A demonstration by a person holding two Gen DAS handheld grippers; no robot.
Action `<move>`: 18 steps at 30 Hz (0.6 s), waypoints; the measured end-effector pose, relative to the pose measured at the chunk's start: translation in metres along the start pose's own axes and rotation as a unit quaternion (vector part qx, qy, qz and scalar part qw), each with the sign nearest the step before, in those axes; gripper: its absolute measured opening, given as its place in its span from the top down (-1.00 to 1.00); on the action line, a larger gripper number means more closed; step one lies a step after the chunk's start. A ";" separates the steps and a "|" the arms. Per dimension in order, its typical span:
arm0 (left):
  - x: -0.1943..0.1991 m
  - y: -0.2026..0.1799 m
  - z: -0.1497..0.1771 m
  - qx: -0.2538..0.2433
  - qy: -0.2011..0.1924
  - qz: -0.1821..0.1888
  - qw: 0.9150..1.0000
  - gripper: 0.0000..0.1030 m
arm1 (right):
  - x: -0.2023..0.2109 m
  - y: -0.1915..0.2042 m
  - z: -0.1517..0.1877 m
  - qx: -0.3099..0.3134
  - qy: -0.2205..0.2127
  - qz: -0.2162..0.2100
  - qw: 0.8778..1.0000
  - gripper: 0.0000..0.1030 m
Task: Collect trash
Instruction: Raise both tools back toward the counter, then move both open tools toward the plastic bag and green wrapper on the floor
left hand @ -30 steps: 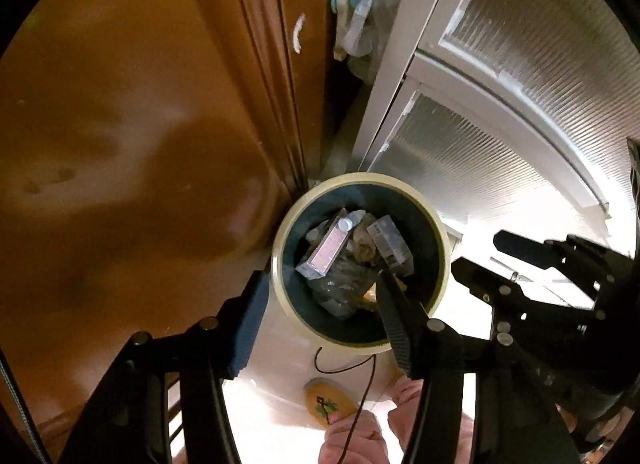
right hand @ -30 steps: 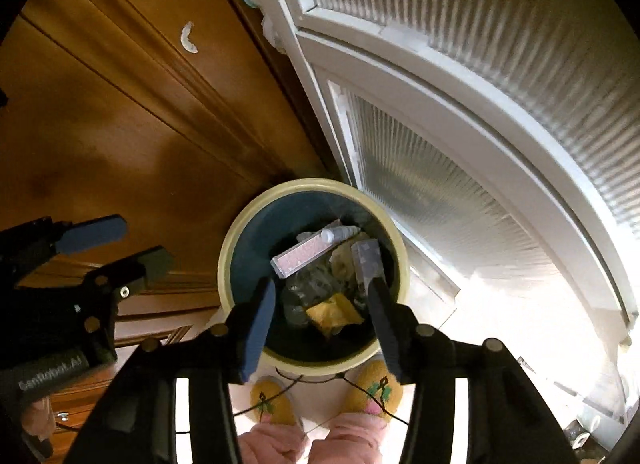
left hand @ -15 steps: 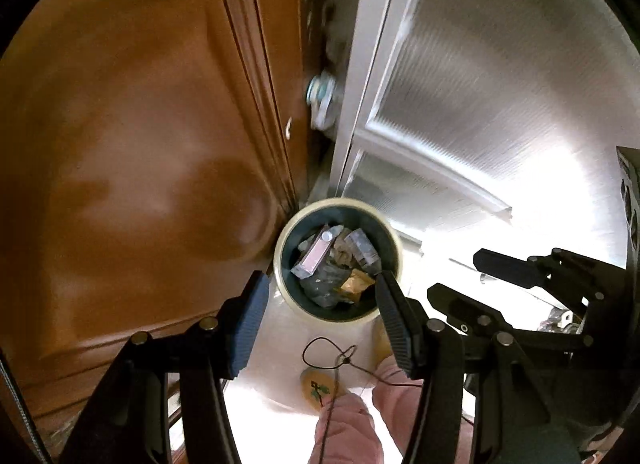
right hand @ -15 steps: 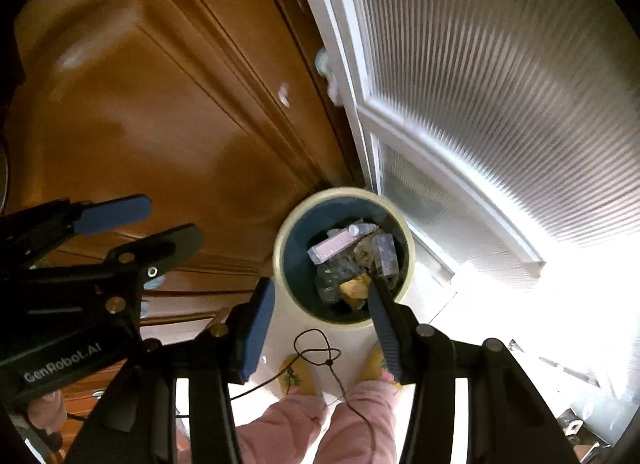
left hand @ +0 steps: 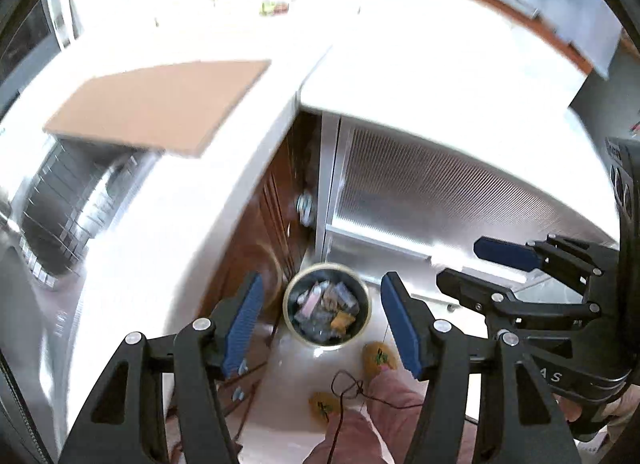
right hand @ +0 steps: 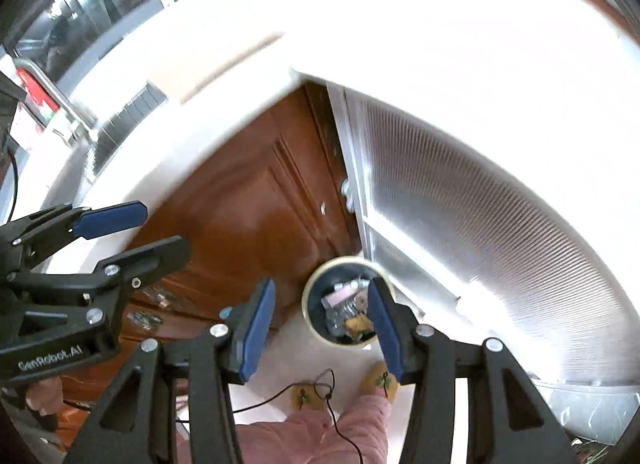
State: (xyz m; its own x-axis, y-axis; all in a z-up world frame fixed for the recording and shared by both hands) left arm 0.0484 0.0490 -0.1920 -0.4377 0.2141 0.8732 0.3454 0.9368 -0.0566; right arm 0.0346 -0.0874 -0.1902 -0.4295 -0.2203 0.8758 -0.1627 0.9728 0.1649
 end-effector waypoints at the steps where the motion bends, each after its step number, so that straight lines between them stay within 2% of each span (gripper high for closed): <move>1: 0.012 0.000 -0.005 -0.001 -0.010 0.002 1.000 -0.17 | 0.012 0.002 -0.004 -0.002 -0.008 0.001 1.000 0.05; 9: 0.093 -0.006 -0.042 -0.008 -0.083 0.023 0.996 -0.28 | 0.099 0.014 -0.024 -0.008 -0.092 0.006 0.996 0.05; 15: 0.133 -0.005 -0.068 -0.007 -0.126 0.042 0.991 -0.36 | 0.144 0.024 -0.053 0.008 -0.146 0.027 0.989 0.05; 18: 0.148 -0.002 -0.086 -0.008 -0.147 0.040 0.988 -0.37 | 0.168 0.028 -0.075 0.011 -0.170 0.030 0.985 0.05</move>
State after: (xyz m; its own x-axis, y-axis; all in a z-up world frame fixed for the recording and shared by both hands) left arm 0.0545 0.0554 -0.0216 -0.6293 0.3612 0.6881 0.4007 0.9095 -0.1109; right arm 0.0250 -0.0920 -0.0047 -0.7111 -0.1780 0.6802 -0.1461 0.9837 0.1048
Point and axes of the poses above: each gripper's, at about its wrist camera, not at the fingertips, and x roughly against the way its jaws point, y to its left, z to its underside, the point moved 4 cm from there along -x, roughly the way its jaws point, and after that the axes turned 1 degree about z, right-handed, at the moved point
